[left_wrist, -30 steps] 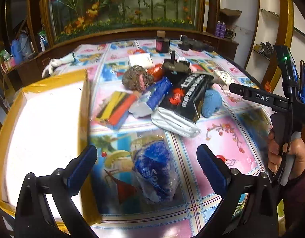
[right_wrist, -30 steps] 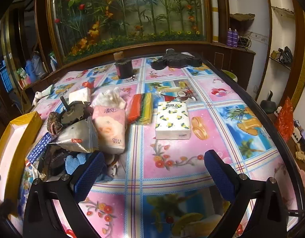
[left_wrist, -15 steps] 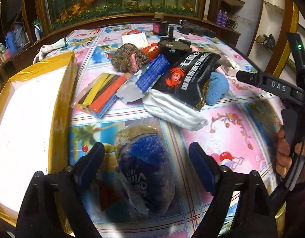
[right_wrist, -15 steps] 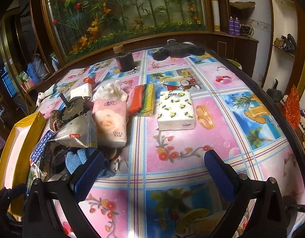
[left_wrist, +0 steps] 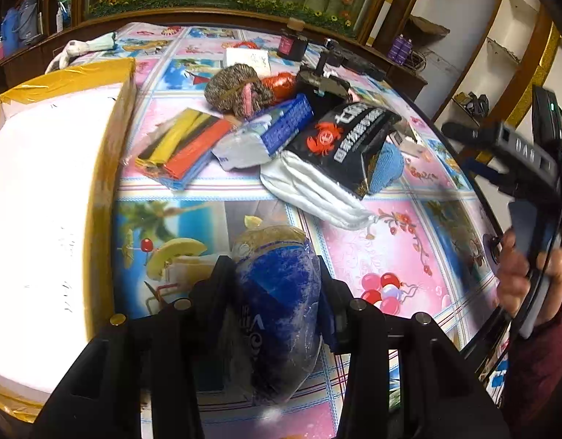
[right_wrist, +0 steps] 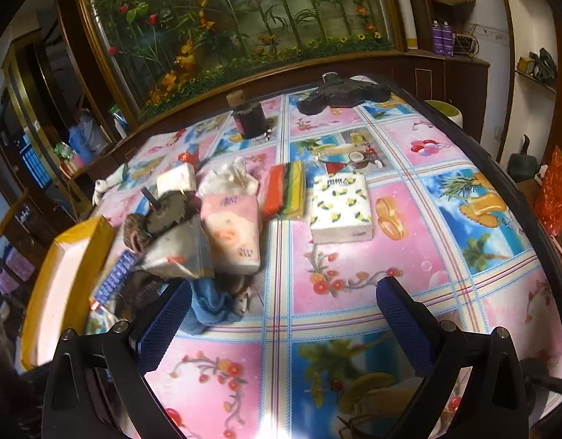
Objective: Organize soft objects
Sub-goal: 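Grasp the blue plastic-wrapped bag with the left gripper and lift it, then drop the blue bag into the white box with left while right drops bee-print tissue pack in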
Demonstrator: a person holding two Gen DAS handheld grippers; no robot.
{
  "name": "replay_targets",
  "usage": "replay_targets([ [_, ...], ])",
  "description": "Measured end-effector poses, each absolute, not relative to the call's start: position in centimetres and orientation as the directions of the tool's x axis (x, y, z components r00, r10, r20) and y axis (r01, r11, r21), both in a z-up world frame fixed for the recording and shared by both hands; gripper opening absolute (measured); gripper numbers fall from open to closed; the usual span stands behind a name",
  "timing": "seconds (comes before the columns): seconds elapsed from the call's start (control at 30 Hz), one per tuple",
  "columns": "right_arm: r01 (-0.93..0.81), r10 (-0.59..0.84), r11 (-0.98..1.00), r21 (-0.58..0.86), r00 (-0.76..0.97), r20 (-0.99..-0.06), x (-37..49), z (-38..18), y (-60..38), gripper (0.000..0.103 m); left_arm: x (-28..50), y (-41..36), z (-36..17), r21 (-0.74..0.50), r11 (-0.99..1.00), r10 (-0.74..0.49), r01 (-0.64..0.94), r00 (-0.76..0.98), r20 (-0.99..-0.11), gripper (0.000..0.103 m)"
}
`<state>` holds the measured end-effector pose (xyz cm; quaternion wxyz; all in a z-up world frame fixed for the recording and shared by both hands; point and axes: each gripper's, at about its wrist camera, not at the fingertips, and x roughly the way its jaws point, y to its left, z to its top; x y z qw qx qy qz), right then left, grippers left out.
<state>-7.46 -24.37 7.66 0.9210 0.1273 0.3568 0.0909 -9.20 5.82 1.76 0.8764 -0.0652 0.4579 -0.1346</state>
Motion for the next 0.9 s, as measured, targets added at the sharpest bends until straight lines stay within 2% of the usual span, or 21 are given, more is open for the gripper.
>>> replay_targets([
  [0.07,-0.053,0.239,0.955,0.292,0.721,-0.65,-6.7,8.5,-24.8,0.102,-9.1,5.4,1.8,-0.218,0.96,-0.279,0.176,0.551,-0.786,0.042],
  [0.1,-0.01,0.177,0.97,0.242,0.712,-0.68,-5.7,8.9,-24.9,0.102,-9.0,5.2,1.8,-0.214,0.961,-0.277,0.178,0.549,-0.788,0.045],
  [0.2,0.019,0.119,0.983,0.184,0.695,-0.709,-4.2,8.8,-24.7,0.101,-9.0,4.6,1.9,-0.191,0.963,-0.266,0.191,0.547,-0.794,0.052],
  [0.27,0.034,0.089,0.988,0.149,0.668,-0.739,-2.5,8.2,-24.4,0.1,-9.1,4.1,1.9,-0.154,0.969,-0.238,0.194,0.555,-0.797,0.053],
  [0.47,0.06,0.027,0.995,0.077,0.588,-0.808,2.5,6.0,-23.9,0.089,-9.5,2.5,1.6,-0.027,0.98,-0.139,0.195,0.587,-0.798,0.053],
  [0.5,0.058,0.026,0.996,0.072,0.575,-0.818,3.2,5.7,-23.8,0.087,-9.5,2.2,1.5,-0.007,0.98,-0.125,0.198,0.592,-0.796,0.053],
  [0.53,0.057,0.025,0.996,0.069,0.56,-0.828,3.9,5.3,-23.7,0.084,-9.7,2.1,1.5,-0.003,0.979,-0.126,0.203,0.597,-0.792,0.047],
  [0.6,0.056,0.023,0.996,0.063,0.535,-0.844,5.4,4.4,-23.6,0.079,-9.6,2.1,1.5,-0.005,0.979,-0.129,0.206,0.596,-0.792,0.042],
  [0.67,0.054,-0.006,0.998,0.027,0.538,-0.843,6.1,4.2,-23.4,0.071,-9.6,2.1,1.6,-0.01,0.978,-0.133,0.206,0.594,-0.793,0.041],
  [0.7,0.04,0.01,0.998,0.038,0.538,-0.843,6.3,4.2,-23.4,0.056,-9.7,2.2,1.6,-0.016,0.979,-0.136,0.204,0.593,-0.793,0.04],
  [0.73,0.035,0.012,0.999,0.037,0.541,-0.841,6.3,4.3,-23.4,0.051,-9.7,2.2,1.7,-0.024,0.979,-0.141,0.202,0.591,-0.794,0.04],
  [0.9,0.029,-0.007,0.999,0.011,0.556,-0.831,4.7,4.9,-23.2,0.051,-10.5,2.2,2.3,-0.029,0.977,-0.151,0.209,0.6,-0.786,0.039],
])
